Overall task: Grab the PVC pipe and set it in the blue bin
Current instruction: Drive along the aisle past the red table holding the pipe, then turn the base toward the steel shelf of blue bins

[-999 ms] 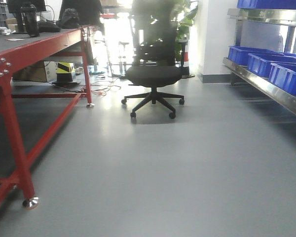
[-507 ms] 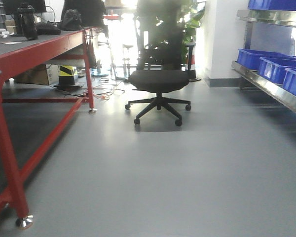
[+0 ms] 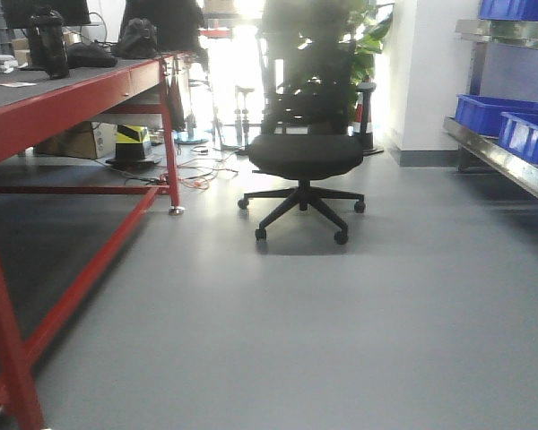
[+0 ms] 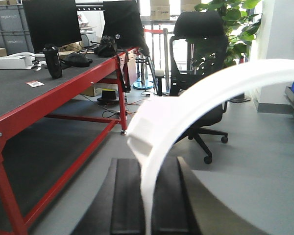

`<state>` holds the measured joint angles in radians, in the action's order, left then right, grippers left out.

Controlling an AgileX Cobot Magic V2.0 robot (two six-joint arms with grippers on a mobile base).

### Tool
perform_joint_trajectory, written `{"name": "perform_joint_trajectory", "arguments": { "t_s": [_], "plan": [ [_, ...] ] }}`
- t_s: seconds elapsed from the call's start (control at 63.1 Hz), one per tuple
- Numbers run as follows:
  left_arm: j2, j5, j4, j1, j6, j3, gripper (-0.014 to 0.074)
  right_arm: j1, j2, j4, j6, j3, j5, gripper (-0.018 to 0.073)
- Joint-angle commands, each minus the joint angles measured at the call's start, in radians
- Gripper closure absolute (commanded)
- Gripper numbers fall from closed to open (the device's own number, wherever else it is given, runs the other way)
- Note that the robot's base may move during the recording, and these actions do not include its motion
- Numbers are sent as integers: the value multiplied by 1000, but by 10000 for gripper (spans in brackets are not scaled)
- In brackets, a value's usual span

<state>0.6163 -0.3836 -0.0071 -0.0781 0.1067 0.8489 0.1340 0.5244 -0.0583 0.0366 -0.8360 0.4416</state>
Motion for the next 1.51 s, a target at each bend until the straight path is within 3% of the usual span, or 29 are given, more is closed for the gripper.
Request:
{"name": "perform_joint_trajectory", "arguments": {
  "t_s": [0.0, 1.491],
  "plan": [
    [-2, 32, -6, 2, 2, 1, 708, 0, 1, 2, -5, -1, -24, 727],
    [-2, 34, -6, 2, 2, 1, 708, 0, 1, 2, -5, -1, -24, 727]
  ]
}}
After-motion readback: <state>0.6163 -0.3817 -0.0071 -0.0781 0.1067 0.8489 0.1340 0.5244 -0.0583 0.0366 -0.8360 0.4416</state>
